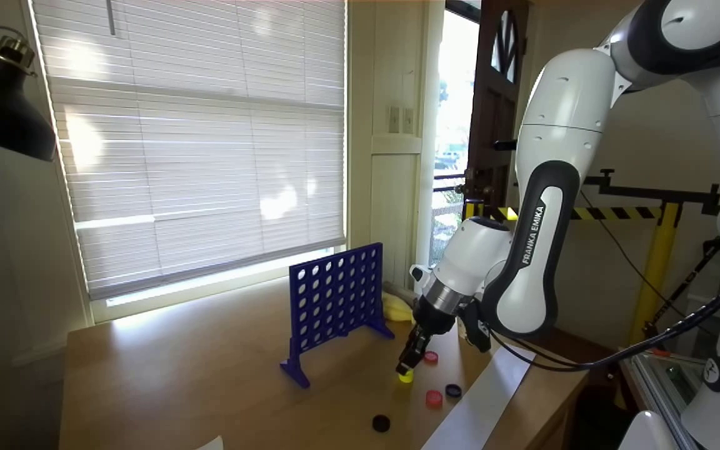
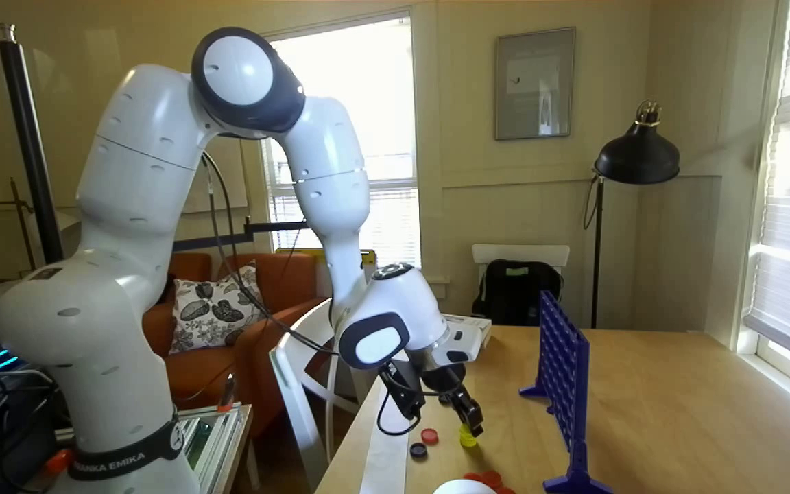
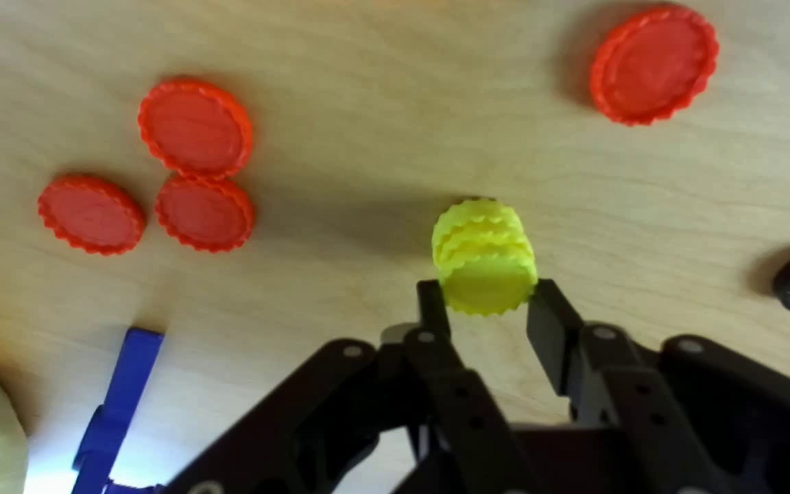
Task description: Put one yellow disc on the two yellow discs
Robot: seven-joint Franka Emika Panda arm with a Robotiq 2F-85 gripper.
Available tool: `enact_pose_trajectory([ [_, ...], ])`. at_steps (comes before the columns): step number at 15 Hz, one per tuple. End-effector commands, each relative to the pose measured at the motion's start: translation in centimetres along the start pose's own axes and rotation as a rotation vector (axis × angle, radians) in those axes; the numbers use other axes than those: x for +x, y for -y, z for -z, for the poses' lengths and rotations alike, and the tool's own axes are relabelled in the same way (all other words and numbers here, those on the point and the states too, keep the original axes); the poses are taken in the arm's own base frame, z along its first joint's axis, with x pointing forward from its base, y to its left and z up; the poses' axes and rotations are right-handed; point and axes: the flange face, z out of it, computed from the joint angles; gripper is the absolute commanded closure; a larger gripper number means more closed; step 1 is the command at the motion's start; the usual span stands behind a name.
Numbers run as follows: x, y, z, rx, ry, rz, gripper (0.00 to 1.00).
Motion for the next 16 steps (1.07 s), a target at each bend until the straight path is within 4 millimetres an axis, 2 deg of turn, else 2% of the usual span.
enact_pose_trajectory([
  [1,0.16,0.17,-0.56,0.012,-0.012,0.022,0.90],
  [16,0.26,0.25,-0.75,0.013,-0.022,0.026,0.90],
])
